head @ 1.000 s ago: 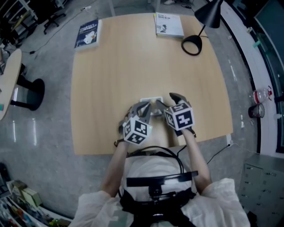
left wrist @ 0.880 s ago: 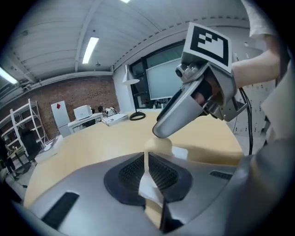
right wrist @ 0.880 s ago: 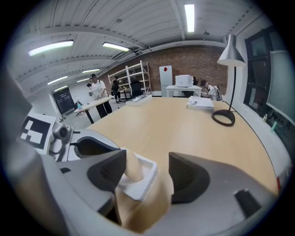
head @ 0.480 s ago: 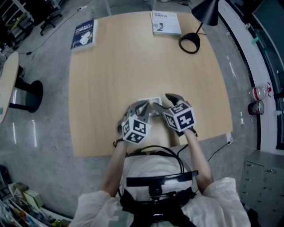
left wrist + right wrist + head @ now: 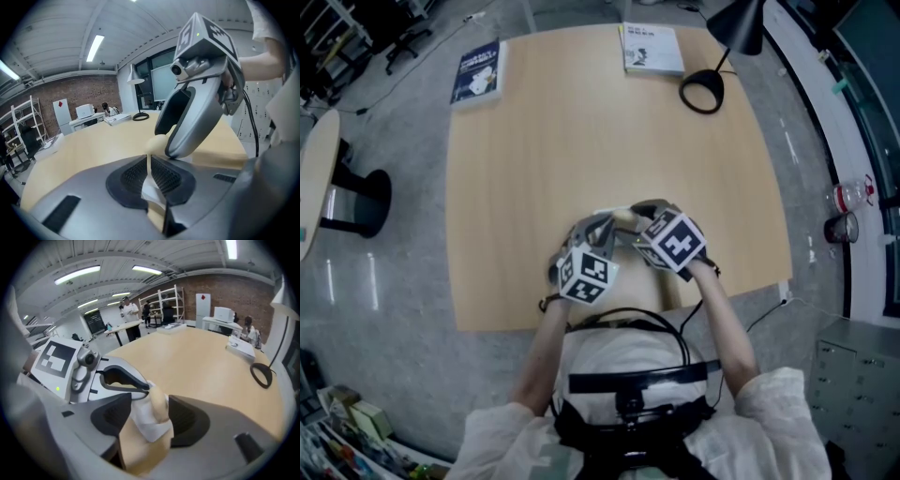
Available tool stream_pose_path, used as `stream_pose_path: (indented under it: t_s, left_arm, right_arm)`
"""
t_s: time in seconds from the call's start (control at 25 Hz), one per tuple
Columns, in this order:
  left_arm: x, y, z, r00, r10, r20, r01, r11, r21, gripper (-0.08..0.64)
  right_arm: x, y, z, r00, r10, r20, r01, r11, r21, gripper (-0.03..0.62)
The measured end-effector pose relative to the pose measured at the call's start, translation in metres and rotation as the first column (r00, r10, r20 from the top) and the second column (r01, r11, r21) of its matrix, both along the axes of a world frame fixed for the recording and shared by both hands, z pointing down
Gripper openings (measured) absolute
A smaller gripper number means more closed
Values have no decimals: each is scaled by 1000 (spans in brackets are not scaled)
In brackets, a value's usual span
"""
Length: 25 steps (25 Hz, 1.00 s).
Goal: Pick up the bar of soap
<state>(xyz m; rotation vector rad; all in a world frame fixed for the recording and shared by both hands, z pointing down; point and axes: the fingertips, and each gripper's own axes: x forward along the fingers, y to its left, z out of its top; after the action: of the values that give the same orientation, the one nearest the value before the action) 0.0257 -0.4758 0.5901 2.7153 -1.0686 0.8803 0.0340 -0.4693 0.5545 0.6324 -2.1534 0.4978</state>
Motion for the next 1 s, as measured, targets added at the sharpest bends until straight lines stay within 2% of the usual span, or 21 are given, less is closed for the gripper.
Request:
stream_pose_path:
  t_s: [0.16, 0.32, 0.4, 0.56, 0.8, 1.0]
  left_arm:
    - [-4, -1, 8, 1000, -8, 13, 8, 1000, -20, 14]
    - [-5, -2, 10, 1000, -5, 8, 6, 1000, -26, 14]
    - [-6, -3, 10, 1000, -3, 8, 3, 1000, -24, 14]
    - [-12, -6, 10, 1000, -23, -2, 23, 999, -29, 14]
    - [-17, -13, 8, 998, -49, -27, 48, 998, -38, 14]
    - [-24, -17, -3, 992, -99, -76, 98, 995, -29, 14]
  right_arm:
    - [-6, -2, 13, 983, -162, -89, 156, 985, -70, 235]
    - [-8, -1, 24, 956, -247, -160, 238, 968, -75, 198]
    - [-9, -3, 27, 951, -257, -174, 248, 966, -68, 193]
    - [-13, -11, 28, 954, -248, -167, 247, 969, -28, 144]
    - [-12, -15, 30, 962, -230, -149, 232, 973, -2, 138]
    - [-3, -15, 22, 981, -170, -96, 173, 985, 20, 136]
